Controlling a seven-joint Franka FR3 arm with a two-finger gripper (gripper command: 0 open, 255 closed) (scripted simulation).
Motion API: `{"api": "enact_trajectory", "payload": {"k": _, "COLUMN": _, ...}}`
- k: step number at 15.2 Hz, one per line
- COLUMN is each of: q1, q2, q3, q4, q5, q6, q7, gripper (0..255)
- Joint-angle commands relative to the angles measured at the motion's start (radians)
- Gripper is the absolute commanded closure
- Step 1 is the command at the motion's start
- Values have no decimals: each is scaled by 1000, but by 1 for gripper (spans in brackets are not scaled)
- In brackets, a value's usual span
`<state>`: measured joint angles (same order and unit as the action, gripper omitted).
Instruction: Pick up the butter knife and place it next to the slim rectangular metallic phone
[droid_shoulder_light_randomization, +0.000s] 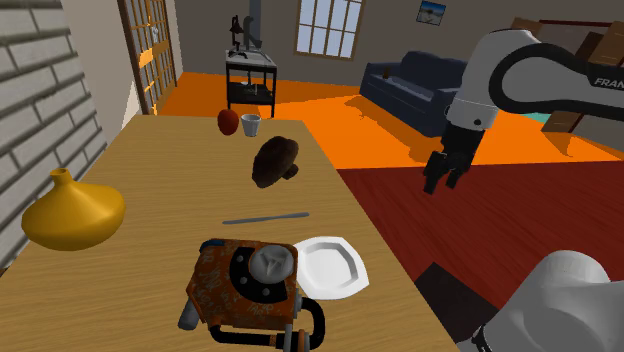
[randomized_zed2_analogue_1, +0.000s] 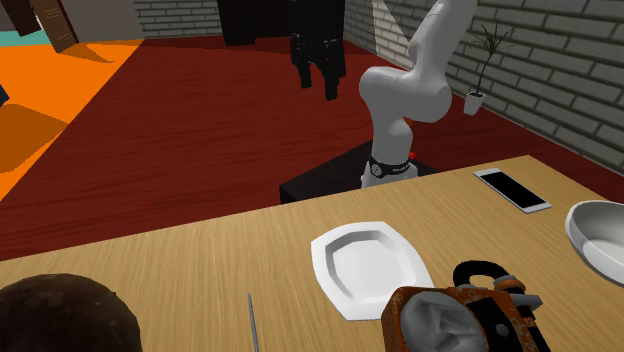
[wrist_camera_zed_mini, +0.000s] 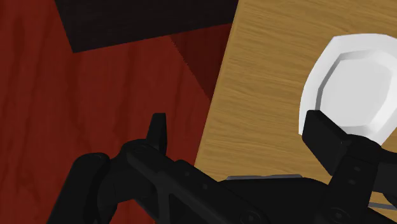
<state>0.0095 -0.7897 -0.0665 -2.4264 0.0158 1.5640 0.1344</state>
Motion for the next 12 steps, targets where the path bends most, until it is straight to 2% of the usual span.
{"api": "enact_trajectory", "payload": {"k": 1, "q1": 0, "q2": 0, "q3": 0, "q4": 0, "q5": 0, "q6": 0, "q7": 0, "gripper": 0}}
{"api": "enact_trajectory", "payload": {"k": 12, "q1": 130, "q2": 419, "q3": -34, "q4": 173, "q5": -23, "q6": 248, "q7": -324, "gripper": 0}}
